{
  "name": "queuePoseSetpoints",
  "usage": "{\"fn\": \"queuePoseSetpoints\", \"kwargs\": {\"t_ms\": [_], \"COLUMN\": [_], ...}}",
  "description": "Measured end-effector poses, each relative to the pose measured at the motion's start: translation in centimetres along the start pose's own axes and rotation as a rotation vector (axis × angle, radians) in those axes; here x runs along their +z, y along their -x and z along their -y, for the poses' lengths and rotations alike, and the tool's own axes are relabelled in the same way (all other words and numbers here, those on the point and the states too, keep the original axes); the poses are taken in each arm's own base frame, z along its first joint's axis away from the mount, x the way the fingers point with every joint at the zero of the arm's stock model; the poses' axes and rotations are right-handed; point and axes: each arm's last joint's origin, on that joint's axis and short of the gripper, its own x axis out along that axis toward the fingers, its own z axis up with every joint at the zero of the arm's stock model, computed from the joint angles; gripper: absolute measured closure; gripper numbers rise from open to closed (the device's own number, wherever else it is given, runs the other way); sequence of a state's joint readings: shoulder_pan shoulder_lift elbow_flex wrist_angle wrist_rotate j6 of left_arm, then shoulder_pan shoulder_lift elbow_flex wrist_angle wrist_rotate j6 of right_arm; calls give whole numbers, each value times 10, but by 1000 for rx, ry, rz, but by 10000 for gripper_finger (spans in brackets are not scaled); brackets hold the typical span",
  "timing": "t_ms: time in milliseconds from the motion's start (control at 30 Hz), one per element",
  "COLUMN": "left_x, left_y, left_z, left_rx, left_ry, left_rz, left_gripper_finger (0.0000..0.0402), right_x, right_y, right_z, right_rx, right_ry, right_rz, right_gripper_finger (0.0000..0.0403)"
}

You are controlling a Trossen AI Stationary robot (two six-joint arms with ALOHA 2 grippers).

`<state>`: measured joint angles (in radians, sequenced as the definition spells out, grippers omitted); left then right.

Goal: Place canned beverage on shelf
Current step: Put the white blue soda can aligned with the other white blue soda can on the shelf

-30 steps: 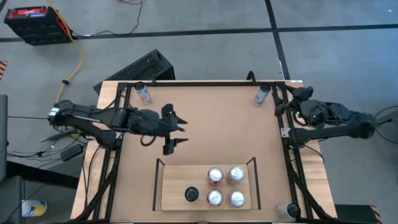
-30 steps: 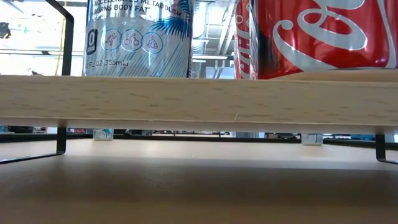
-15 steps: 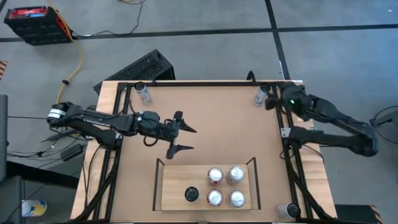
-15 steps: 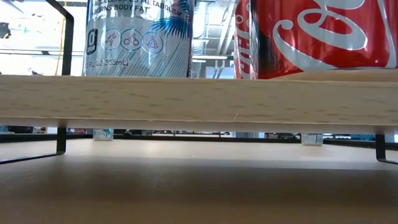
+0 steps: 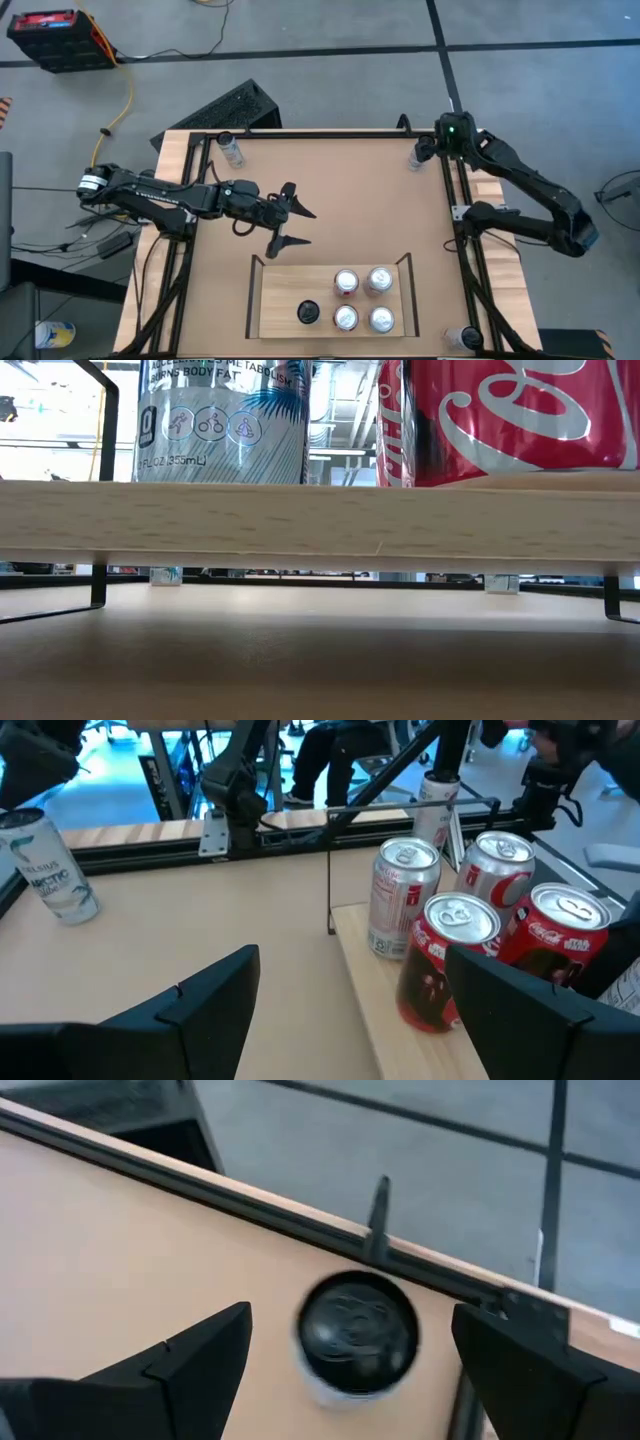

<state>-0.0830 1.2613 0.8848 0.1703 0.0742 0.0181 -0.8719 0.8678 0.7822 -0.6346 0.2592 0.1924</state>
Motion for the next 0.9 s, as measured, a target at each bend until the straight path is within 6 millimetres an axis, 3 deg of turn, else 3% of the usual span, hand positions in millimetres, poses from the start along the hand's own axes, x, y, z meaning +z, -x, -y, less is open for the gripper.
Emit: {"fn": "queuePoseSetpoints", "kwargs": {"t_ms": [433, 900], "left_x": [0, 0], "left_y": [0, 0], "left_z": [0, 1], "left_rx": [-5, -22], "left_ry": [2, 13], "left_rz": [0, 1], "left_gripper_finger": [99, 99], "right_x": [2, -17], "right_y": [-25, -41], "right_z": [-3, -3], "right_rx": [-24, -35], "right_ry": [36, 5], "right_rz": [-57, -47], "right_gripper_finger": [32, 33]}}
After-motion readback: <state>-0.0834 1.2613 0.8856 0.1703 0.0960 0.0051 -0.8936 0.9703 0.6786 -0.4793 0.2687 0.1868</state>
